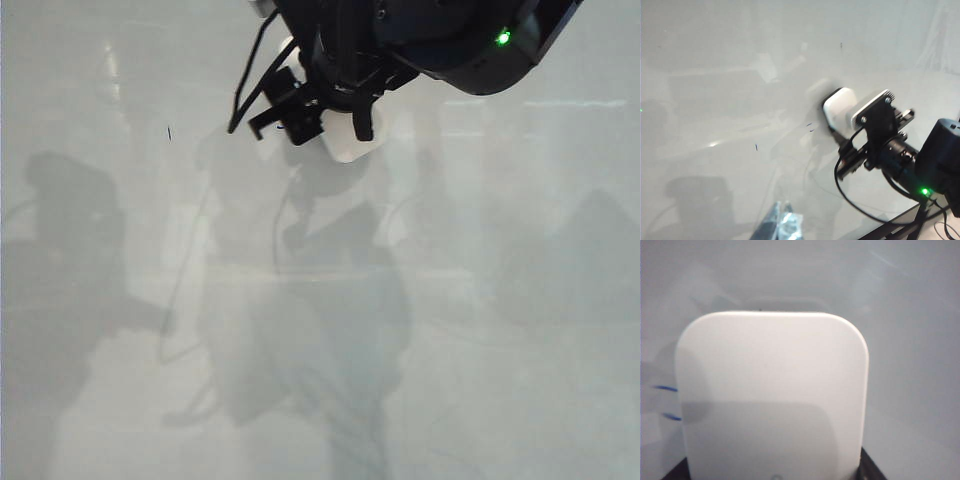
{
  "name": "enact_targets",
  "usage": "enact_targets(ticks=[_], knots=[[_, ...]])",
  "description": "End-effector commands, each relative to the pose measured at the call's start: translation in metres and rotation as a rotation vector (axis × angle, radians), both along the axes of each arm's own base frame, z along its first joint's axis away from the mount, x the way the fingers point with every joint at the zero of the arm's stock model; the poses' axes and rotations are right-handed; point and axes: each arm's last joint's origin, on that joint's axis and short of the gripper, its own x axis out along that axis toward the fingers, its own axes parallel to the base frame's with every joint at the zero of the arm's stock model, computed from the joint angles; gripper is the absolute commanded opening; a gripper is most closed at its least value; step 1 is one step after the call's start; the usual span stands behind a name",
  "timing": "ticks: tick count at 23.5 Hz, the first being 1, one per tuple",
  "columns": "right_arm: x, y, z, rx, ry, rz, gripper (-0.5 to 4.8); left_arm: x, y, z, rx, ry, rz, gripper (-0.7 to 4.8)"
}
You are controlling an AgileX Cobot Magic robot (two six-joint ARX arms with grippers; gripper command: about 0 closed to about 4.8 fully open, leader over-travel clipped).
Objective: Grab the whiteboard eraser that is attached to the surface of the whiteboard and use it to clean the writing on the whiteboard.
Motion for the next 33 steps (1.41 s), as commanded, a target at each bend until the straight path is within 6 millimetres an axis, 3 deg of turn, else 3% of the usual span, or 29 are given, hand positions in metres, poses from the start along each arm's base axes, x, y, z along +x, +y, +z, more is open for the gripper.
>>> enact_targets(ticks=[1,16,33], knots=[[0.0,0.003,0.005,0.081,-0.015,0.081,1.03,0.0,0.0,0.002,0.0,-0.015,0.0,-0.05],[0.034,0.051,0.0,0.075,0.047,0.202,1.02,0.0,0.0,0.002,0.0,-0.015,0.0,-0.05],[0.012,0.076,-0.003,0.076,0.072,0.32,0.92,0.0,-0.001,0.003,-0.008,-0.025,-0.031,-0.05]])
